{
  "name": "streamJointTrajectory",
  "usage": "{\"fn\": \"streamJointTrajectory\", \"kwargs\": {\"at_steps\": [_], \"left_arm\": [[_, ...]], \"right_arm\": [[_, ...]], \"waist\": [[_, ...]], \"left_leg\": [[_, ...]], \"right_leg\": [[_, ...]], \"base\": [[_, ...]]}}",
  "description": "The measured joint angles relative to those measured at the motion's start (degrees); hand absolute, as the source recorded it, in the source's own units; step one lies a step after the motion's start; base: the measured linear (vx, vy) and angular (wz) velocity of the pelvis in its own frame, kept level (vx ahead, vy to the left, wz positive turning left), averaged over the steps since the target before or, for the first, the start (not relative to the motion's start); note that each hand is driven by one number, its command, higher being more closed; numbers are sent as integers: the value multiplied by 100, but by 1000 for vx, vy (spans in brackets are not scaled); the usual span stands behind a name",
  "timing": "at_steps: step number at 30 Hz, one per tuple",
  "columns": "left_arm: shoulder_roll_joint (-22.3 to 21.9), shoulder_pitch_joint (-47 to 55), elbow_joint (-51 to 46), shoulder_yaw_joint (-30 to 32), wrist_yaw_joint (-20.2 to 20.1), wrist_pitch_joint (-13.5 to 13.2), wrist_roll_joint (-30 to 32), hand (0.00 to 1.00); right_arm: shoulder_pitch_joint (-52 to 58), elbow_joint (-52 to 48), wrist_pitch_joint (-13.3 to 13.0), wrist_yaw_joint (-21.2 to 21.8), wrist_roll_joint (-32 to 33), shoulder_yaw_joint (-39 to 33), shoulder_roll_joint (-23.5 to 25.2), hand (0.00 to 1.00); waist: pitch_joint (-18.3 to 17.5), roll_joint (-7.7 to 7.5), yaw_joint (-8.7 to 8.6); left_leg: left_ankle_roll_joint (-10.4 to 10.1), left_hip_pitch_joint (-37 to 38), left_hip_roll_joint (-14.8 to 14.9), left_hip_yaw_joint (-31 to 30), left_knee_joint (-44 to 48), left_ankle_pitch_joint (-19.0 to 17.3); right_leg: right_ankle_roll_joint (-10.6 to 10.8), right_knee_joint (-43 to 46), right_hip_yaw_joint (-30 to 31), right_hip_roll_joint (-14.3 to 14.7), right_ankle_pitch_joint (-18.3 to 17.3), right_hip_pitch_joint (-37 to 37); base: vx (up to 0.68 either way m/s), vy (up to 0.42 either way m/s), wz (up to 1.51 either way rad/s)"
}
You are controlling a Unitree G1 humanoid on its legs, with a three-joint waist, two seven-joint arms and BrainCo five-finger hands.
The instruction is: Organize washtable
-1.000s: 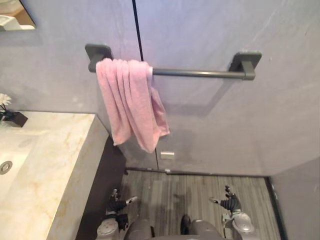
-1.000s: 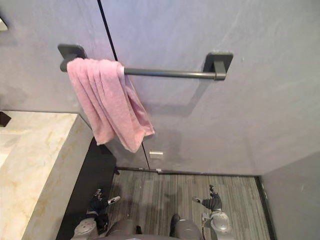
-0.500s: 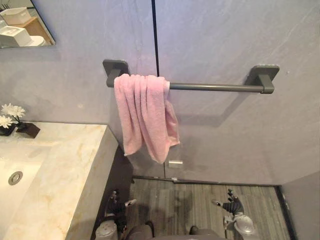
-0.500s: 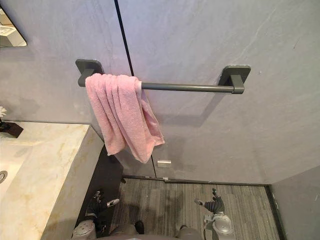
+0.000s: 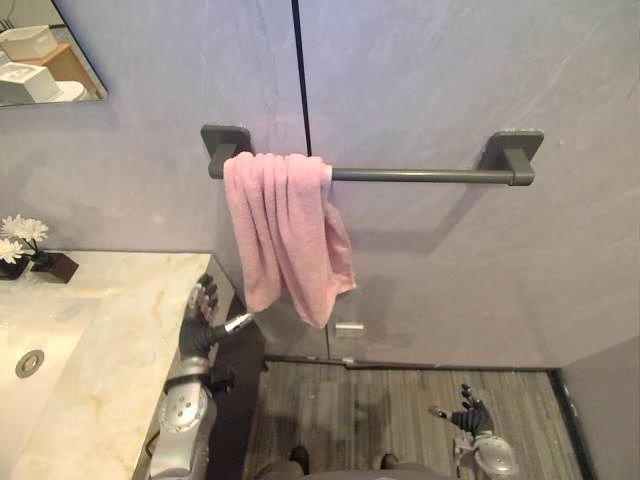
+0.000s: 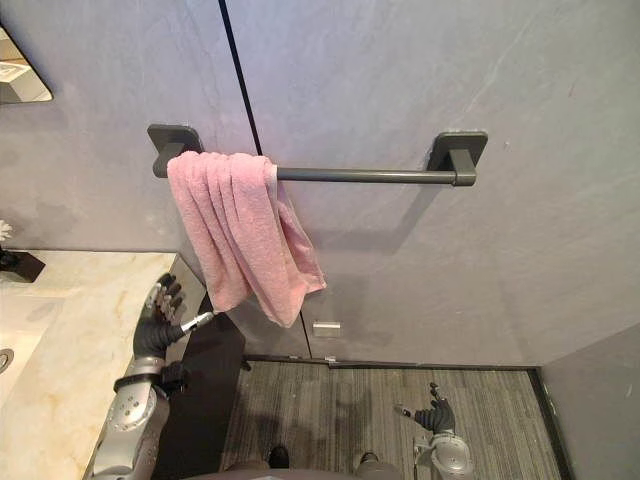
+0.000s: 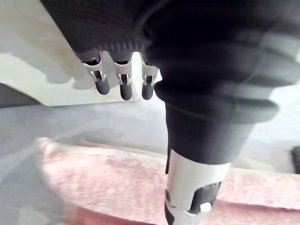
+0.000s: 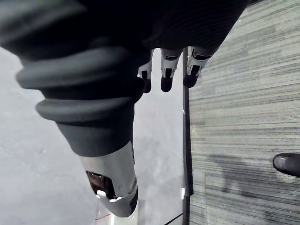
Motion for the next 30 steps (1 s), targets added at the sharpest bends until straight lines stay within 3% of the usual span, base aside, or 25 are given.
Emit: {"fn": "streamJointTrajectory", "kwargs": {"at_steps": [13,14,17,25,30], "left_arm": [[456,-940,380,-651,-16,-22,614,0],[461,-948,447,-710,-17,-20,676,100],[470,-957,624,-781,-16,61,901,100],[621,-1156,1301,-780,10,196,1398,100],[621,-1155,1416,-669,126,273,1440,100]], "right_arm": [[7,5,18,130,-41,117,-114,0],[16,5,18,132,-41,118,-121,0],[5,3,18,184,-40,165,-127,0],[3,-182,15,226,-37,327,-140,0],[33,-929,-4,228,-27,361,-142,0]], "waist": [[-19,-27,-209],[-24,-34,-220],[-42,-68,-306],[-96,-130,-326],[-98,-134,-354]], "left_leg": [[2,110,12,79,-214,109],[-4,141,15,89,-256,123],[-4,153,16,124,-265,123],[-4,158,13,304,-371,123],[-4,146,11,325,-406,122]], "right_leg": [[-23,-356,62,51,243,120],[-23,-356,74,55,243,125],[-20,-358,144,56,245,118],[-5,-539,317,60,358,60],[-1,-546,328,64,360,8]], "base": [[-21,-3,-4],[-26,-13,-7],[-17,-4,-6],[-17,-3,-12],[4,-7,-5]]}}
